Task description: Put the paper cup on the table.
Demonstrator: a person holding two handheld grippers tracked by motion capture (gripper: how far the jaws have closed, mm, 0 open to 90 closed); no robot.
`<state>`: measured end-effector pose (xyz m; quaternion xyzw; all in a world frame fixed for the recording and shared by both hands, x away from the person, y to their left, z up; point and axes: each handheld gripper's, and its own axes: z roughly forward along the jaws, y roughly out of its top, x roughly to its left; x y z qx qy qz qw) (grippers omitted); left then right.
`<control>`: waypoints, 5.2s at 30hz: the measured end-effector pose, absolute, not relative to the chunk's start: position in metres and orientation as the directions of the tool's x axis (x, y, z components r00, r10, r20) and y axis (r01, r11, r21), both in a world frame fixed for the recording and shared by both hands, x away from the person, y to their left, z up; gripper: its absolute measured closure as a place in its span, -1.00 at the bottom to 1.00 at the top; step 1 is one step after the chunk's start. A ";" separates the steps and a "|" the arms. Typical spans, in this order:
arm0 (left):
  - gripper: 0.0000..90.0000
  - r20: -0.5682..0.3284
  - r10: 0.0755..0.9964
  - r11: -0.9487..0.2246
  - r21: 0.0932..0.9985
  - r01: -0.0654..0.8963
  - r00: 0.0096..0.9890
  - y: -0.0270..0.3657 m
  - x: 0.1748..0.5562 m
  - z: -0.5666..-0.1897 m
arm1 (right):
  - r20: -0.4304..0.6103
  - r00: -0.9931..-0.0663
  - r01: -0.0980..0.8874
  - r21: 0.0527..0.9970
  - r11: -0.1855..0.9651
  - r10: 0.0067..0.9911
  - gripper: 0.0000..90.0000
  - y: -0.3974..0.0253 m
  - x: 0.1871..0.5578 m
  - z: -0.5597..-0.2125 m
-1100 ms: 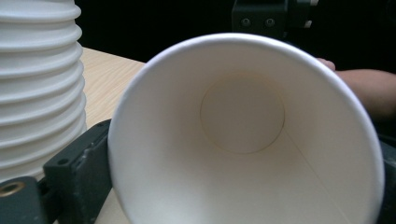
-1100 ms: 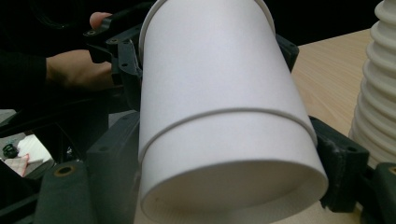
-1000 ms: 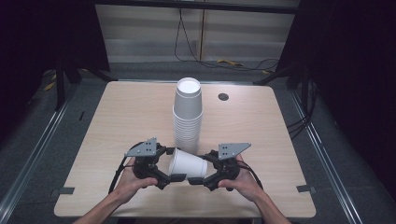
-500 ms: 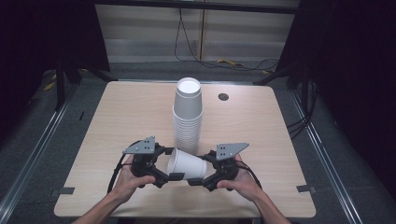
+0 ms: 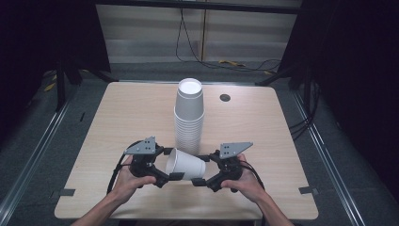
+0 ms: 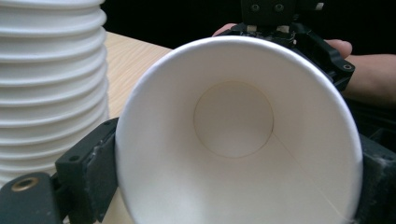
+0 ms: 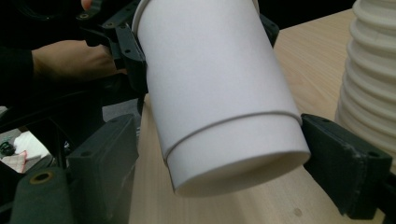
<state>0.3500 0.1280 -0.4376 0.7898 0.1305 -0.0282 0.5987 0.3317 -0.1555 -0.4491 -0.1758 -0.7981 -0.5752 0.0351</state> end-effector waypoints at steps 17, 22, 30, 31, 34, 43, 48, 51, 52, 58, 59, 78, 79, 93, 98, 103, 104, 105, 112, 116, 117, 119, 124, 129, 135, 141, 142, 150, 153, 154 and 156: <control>-0.80 -0.167 0.225 -0.353 0.904 0.240 0.960 0.130 0.350 -0.435 | 0.265 -0.910 0.356 0.893 0.275 0.317 -0.70 -0.171 0.336 -0.447; -0.80 -0.164 0.243 -0.373 0.894 0.248 0.956 0.134 0.351 -0.433 | 0.235 -0.902 0.339 0.904 0.260 0.361 -0.69 -0.177 0.337 -0.442; -0.80 -0.123 0.302 -0.415 0.876 0.247 0.945 0.144 0.349 -0.430 | 0.246 -0.876 0.368 0.897 0.244 0.415 -0.70 -0.185 0.336 -0.441; -0.80 -0.115 0.307 -0.424 0.872 0.244 0.945 0.145 0.350 -0.430 | 0.223 -0.878 0.351 0.901 0.254 0.424 -0.70 -0.185 0.334 -0.441; -0.80 -0.129 0.308 -0.438 0.860 0.261 0.943 0.148 0.352 -0.430 | 0.195 -0.856 0.347 0.903 0.253 0.478 -0.70 -0.187 0.333 -0.439; -0.80 -0.126 0.388 -0.435 0.848 0.302 0.913 0.165 0.358 -0.416 | 0.118 -0.799 0.327 0.908 0.262 0.590 -0.70 -0.194 0.336 -0.443; -0.80 -0.129 0.381 -0.461 0.832 0.309 0.916 0.174 0.363 -0.410 | 0.118 -0.780 0.332 0.911 0.245 0.615 -0.70 -0.200 0.334 -0.442; -0.80 -0.121 0.389 -0.472 0.825 0.310 0.913 0.178 0.366 -0.409 | 0.112 -0.766 0.331 0.913 0.239 0.633 -0.70 -0.206 0.334 -0.442; -0.80 -0.115 0.392 -0.478 0.822 0.308 0.913 0.179 0.366 -0.409 | 0.107 -0.760 0.327 0.915 0.235 0.641 -0.70 -0.208 0.335 -0.443; -0.81 -0.086 0.453 -0.492 0.806 0.329 0.887 0.184 0.372 -0.413 | 0.100 -0.740 0.334 0.913 0.233 0.665 -0.70 -0.211 0.332 -0.447; -0.82 -0.094 0.463 -0.486 0.805 0.341 0.882 0.185 0.374 -0.414 | 0.098 -0.735 0.336 0.912 0.235 0.671 -0.70 -0.211 0.331 -0.448; -0.83 -0.037 0.593 -0.531 0.733 0.425 0.804 0.190 0.396 -0.416 | 0.068 -0.701 0.346 0.903 0.254 0.710 -0.70 -0.222 0.324 -0.457; -0.83 -0.032 0.595 -0.540 0.725 0.429 0.803 0.188 0.399 -0.415 | 0.074 -0.700 0.349 0.903 0.250 0.710 -0.70 -0.222 0.324 -0.458; -0.83 0.019 0.612 -0.622 0.629 0.466 0.791 0.180 0.430 -0.412 | 0.094 -0.705 0.372 0.893 0.254 0.703 -0.70 -0.218 0.324 -0.462; -0.83 0.043 0.608 -0.660 0.582 0.475 0.793 0.172 0.438 -0.418 | 0.095 -0.702 0.377 0.890 0.256 0.706 -0.70 -0.218 0.324 -0.464; -0.83 0.035 0.617 -0.673 0.541 0.504 0.786 0.170 0.445 -0.426 | 0.104 -0.708 0.386 0.885 0.259 0.698 -0.70 -0.216 0.323 -0.467; -0.83 0.022 0.616 -0.666 0.549 0.506 0.787 0.171 0.445 -0.426 | 0.105 -0.708 0.388 0.884 0.260 0.699 -0.70 -0.216 0.323 -0.466; -0.83 0.025 0.611 -0.674 0.541 0.503 0.791 0.172 0.445 -0.426 | 0.107 -0.706 0.389 0.885 0.256 0.700 -0.70 -0.216 0.323 -0.466; -0.84 0.061 0.619 -0.695 0.508 0.509 0.783 0.170 0.451 -0.428 | 0.105 -0.704 0.386 0.887 0.254 0.702 -0.70 -0.217 0.324 -0.466; -0.86 0.071 0.623 -0.694 0.510 0.508 0.779 0.165 0.453 -0.429 | 0.104 -0.707 0.390 0.882 0.264 0.699 -0.70 -0.215 0.324 -0.467; -0.86 0.074 0.625 -0.691 0.515 0.507 0.777 0.164 0.453 -0.429 | 0.102 -0.703 0.394 0.880 0.266 0.704 -0.70 -0.215 0.324 -0.467; -0.87 0.077 0.627 -0.690 0.517 0.507 0.775 0.163 0.454 -0.430 | 0.090 -0.694 0.396 0.876 0.274 0.714 -0.70 -0.214 0.324 -0.467; -0.89 0.101 0.631 -0.695 0.513 0.504 0.769 0.157 0.456 -0.433 | 0.074 -0.666 0.436 0.846 0.307 0.743 -0.70 -0.213 0.325 -0.468; -0.89 0.103 0.631 -0.688 0.534 0.492 0.769 0.154 0.457 -0.437 | 0.086 -0.638 0.467 0.833 0.296 0.765 -0.70 -0.217 0.327 -0.468; -0.89 0.102 0.627 -0.691 0.530 0.492 0.772 0.151 0.458 -0.443 | 0.079 -0.641 0.472 0.825 0.311 0.764 -0.70 -0.216 0.326 -0.468; -0.87 0.087 0.643 -0.672 0.542 0.505 0.761 0.153 0.459 -0.449 | 0.077 -0.647 0.468 0.826 0.315 0.758 -0.70 -0.215 0.326 -0.469; -0.87 0.085 0.643 -0.669 0.545 0.505 0.761 0.154 0.459 -0.450 | 0.077 -0.649 0.466 0.826 0.316 0.757 -0.70 -0.215 0.326 -0.469; -0.73 0.045 0.658 -0.636 0.568 0.522 0.752 0.165 0.459 -0.459 | 0.080 -0.655 0.462 0.830 0.314 0.751 -0.70 -0.215 0.326 -0.469; -0.70 0.051 0.657 -0.639 0.566 0.520 0.752 0.167 0.458 -0.462 | 0.080 -0.653 0.462 0.830 0.312 0.754 -0.70 -0.215 0.326 -0.469; -0.70 0.050 0.658 -0.639 0.564 0.523 0.751 0.167 0.458 -0.463 | 0.081 -0.652 0.463 0.830 0.311 0.754 -0.70 -0.215 0.326 -0.469; -0.69 0.046 0.657 -0.636 0.571 0.519 0.753 0.169 0.457 -0.464 | 0.080 -0.658 0.456 0.833 0.313 0.748 -0.70 -0.214 0.325 -0.469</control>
